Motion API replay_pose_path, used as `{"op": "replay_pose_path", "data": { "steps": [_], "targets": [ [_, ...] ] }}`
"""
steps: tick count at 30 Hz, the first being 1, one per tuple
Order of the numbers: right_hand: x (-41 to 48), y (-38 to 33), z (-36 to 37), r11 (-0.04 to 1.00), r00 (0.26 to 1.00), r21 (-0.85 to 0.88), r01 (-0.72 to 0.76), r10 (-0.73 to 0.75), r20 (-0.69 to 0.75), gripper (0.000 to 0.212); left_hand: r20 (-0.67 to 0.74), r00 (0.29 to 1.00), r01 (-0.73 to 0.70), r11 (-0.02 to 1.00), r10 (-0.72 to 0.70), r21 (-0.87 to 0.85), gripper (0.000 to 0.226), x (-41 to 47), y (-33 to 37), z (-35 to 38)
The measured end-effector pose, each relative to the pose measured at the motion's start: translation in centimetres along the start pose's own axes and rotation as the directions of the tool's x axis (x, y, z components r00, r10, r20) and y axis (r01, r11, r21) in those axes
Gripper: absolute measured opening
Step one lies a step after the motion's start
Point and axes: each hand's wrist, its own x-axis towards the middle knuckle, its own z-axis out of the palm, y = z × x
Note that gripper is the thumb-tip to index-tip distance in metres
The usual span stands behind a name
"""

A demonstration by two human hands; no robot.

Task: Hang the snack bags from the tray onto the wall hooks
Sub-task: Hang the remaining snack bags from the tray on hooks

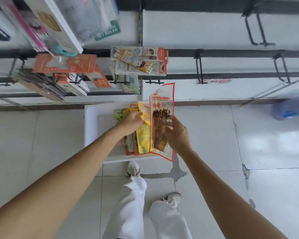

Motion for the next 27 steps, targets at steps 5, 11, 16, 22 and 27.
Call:
{"op": "replay_pose_path", "data": {
  "steps": [5,11,16,22,27],
  "targets": [
    [-4.4,0.7,-6.7,0.931,0.998,0.362,0.046,-0.031,-0.048,0.043,-0.022,0.997,-0.079,0.949,0.076,-0.305,0.044,-4.5,7.3,4.1],
    [-9.1,0.3,-17.9,0.889,0.982,0.419,0.182,-0.147,-0.115,0.031,-0.021,0.944,-0.314,0.879,0.329,-0.358,0.013,-9.9,18.7,6.7],
    [-13.6,0.6,-26.2,0.849,0.963,0.464,0.253,-0.173,-0.208,0.028,0.067,0.833,-0.497,0.798,0.549,-0.341,0.006,-15.4,30.6,8.6],
    [-17.1,0.7,-35.1,0.849,0.899,0.372,0.376,-0.236,-0.37,0.026,0.208,0.709,-0.592,0.73,0.673,-0.343,0.008,-20.8,39.1,13.3],
    [-19.1,1.5,-40.3,0.849,0.859,0.318,0.422,-0.263,-0.439,0.023,0.168,0.604,-0.698,0.619,0.779,-0.361,0.011,-23.8,44.1,17.6]
  ]
}}
